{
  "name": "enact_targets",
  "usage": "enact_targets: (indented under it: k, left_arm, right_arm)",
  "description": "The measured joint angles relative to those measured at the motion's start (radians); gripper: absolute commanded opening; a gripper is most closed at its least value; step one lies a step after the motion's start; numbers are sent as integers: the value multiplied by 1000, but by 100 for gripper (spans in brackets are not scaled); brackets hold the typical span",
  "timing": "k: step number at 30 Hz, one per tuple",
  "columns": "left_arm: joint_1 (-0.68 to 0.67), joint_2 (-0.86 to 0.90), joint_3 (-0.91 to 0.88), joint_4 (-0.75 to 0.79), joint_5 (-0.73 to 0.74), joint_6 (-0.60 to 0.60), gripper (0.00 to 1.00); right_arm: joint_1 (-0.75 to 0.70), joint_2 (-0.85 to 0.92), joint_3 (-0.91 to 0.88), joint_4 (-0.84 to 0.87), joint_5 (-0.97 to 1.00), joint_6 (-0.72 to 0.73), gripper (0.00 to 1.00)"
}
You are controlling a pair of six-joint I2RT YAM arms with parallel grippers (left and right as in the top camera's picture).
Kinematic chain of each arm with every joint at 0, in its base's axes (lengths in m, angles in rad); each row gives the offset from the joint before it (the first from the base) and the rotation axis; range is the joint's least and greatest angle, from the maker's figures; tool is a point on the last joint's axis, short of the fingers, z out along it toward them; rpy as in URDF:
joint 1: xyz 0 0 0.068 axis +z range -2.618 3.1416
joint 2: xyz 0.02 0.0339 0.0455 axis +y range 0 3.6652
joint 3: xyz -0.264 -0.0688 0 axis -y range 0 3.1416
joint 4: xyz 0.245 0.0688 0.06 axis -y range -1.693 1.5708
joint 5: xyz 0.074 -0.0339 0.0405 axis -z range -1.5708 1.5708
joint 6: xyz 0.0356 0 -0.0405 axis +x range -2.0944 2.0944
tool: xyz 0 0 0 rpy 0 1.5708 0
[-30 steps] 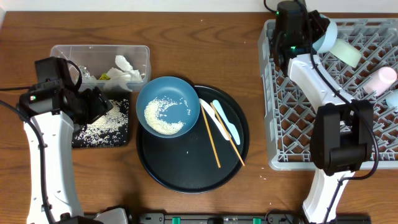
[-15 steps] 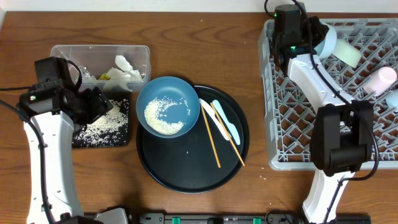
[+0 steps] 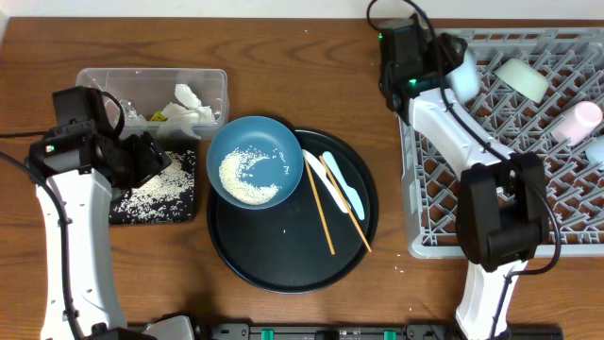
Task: Sort waste into correct bins and load items into the dishwasher rack
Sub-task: 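Lower the light blue bowl into the rack and open the gripper, then reach the left gripper back to the blue bowl rim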
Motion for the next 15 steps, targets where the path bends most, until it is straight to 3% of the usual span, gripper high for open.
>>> enact_targets:
  k: [8, 15]
  left_arm:
    - [0, 0, 0, 0, 0, 0, 85]
    - [0, 0, 0, 0, 0, 0, 85]
  right_arm:
    - [25, -4, -2, -139, -21, 134, 57]
    - [7, -121, -10, -403, -235, 361, 64]
